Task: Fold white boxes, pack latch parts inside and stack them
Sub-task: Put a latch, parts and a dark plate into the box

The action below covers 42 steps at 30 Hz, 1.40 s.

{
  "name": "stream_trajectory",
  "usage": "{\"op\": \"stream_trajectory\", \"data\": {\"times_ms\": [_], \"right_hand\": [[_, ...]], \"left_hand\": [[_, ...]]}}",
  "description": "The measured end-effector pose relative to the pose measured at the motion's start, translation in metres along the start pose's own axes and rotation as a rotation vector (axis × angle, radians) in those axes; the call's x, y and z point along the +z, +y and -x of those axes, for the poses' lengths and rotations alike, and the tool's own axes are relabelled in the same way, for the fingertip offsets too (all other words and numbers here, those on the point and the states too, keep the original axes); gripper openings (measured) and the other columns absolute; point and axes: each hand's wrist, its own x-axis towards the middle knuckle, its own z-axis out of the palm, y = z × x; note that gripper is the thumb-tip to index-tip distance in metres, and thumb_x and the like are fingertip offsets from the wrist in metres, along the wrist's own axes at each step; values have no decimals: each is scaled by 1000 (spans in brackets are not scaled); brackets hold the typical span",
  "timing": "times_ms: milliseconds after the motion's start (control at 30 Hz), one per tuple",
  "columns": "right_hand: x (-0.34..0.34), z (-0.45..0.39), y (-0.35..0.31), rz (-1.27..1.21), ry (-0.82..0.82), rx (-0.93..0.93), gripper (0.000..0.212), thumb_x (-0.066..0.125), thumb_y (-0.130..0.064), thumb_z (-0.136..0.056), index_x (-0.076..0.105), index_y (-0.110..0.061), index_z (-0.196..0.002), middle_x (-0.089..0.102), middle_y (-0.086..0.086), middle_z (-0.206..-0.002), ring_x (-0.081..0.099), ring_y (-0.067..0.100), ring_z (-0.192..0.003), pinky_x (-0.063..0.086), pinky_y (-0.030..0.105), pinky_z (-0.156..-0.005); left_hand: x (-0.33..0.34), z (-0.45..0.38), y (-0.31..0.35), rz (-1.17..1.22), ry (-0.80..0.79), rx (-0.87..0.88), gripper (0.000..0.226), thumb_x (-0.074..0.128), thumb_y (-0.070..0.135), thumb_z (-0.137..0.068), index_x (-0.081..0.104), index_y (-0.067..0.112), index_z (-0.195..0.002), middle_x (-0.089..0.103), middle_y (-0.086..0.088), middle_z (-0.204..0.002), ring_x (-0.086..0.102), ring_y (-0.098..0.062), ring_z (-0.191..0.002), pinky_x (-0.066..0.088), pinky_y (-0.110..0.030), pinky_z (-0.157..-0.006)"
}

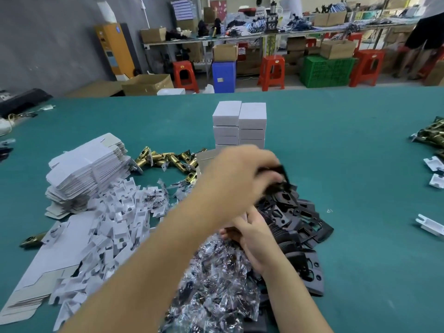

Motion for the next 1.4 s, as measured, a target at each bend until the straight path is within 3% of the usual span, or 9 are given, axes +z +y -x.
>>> {"op": "stream_trajectory", "data": {"times_ms": [100,267,400,633,733,833,1133,1267,1400], "right_hand": [[-1,1,1,-66,10,2,44,74,-30,-89,60,-21,-129,73,16,-113,68,27,-78,58,34,-72],[0,3,-2,-61,-28,-6,49,77,-32,-88,59,-23,-133,73,12,-114,68,26,-80,58,33,-73],[3,7,-5,-56,-25,-22,52,76,-32,-86,59,-21,-133,73,12,-114,67,26,-80,58,32,-72],[3,8,-6,-54,-65,-31,49,74,-31,-89,59,-22,-134,67,21,-121,63,27,-81,56,32,-71],[2,7,-5,-73,-76,-41,47,74,-30,-90,60,-20,-133,67,19,-117,62,26,-81,56,32,-70],[1,6,-4,-70,-75,-49,47,73,-29,-90,59,-19,-134,69,14,-114,65,25,-81,57,31,-70],[0,6,-4,-99,-68,-49,49,77,-33,-89,60,-23,-134,72,11,-116,65,23,-84,58,33,-73],[0,6,-6,-154,-51,-43,47,74,-30,-88,60,-23,-133,73,13,-116,66,22,-80,58,31,-72],[-1,5,-6,-221,-34,-20,50,74,-25,-87,59,-20,-134,74,11,-112,66,22,-78,59,29,-71]], "left_hand": [[-45,13,-30,14,175,-89,9,73,17,-93,79,21,-99,71,18,-81,60,7,-73,38,-5,-66],[-65,19,-72,-164,277,-251,13,67,19,-97,78,24,-98,69,11,-76,59,-10,-70,47,-29,-67],[-49,13,-80,-252,172,-300,16,63,23,-99,78,26,-103,74,0,-87,62,-27,-82,54,-42,-77],[-27,0,-81,-179,-3,-318,15,62,28,-100,77,29,-102,70,10,-82,58,-11,-71,53,-31,-73],[-23,-6,-83,-86,-145,-314,14,62,26,-101,74,29,-94,69,9,-78,59,1,-51,45,-19,-55],[-20,-9,-83,-40,-255,-315,16,58,27,-103,72,26,-96,61,16,-58,50,-2,-34,35,-12,-38],[-23,-10,-75,79,-487,-401,47,41,57,-104,67,17,-102,51,-1,-38,45,-15,-30,35,-15,-36],[-26,-8,-71,127,-381,-335,31,46,49,-105,68,27,-103,57,2,-42,51,-12,-34,38,-15,-40],[-40,-2,-76,248,-125,-255,22,54,33,-105,73,26,-97,75,17,-79,51,-8,-40,41,-13,-45]]}}
